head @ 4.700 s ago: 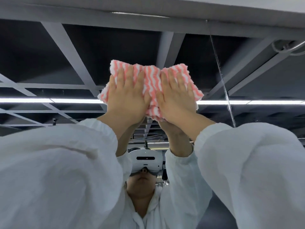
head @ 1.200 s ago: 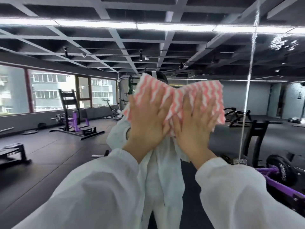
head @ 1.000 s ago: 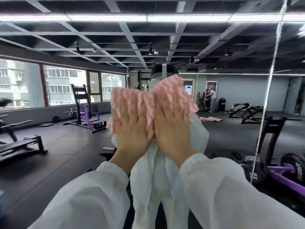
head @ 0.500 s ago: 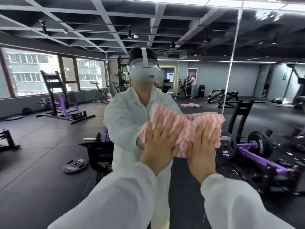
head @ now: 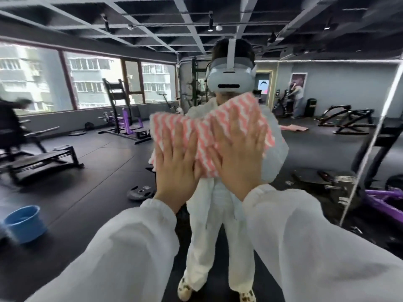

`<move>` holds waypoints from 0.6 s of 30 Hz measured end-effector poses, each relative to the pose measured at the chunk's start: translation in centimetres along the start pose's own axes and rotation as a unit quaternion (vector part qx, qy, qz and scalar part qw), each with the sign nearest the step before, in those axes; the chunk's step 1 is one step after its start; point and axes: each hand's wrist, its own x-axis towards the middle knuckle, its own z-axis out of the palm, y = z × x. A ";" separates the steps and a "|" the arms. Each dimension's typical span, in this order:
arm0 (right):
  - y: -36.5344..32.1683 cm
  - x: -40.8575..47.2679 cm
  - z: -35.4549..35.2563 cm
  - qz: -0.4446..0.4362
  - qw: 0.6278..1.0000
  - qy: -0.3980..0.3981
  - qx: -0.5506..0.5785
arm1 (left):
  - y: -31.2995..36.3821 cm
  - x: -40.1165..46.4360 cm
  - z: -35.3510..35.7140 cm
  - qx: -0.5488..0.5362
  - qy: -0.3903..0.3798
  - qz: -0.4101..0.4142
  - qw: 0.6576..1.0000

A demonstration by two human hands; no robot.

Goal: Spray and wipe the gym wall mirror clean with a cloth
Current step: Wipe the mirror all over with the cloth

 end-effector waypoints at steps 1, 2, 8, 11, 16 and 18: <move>-2.0 -0.8 0.8 -0.034 0.999 -0.018 0.009 | -1.3 -2.2 0.1 0.007 -0.024 -0.021 0.999; -3.1 -1.7 1.4 -0.067 0.997 -0.031 0.006 | -1.9 -4.0 0.4 0.009 -0.036 -0.032 0.999; -8.9 -9.1 5.0 -0.206 0.973 -0.095 -0.034 | -2.9 -14.7 1.2 -0.024 -0.101 -0.136 0.985; -8.8 -10.3 5.5 -0.245 0.963 -0.096 -0.059 | -2.3 -15.9 1.5 -0.011 -0.156 -0.164 0.974; -5.0 -10.7 4.2 -0.206 0.974 -0.079 -0.050 | -0.5 -13.7 1.6 -0.011 -0.127 -0.079 0.989; -2.0 -11.8 3.8 -0.169 0.983 -0.069 -0.036 | 1.1 -12.1 1.8 -0.032 -0.102 -0.019 0.994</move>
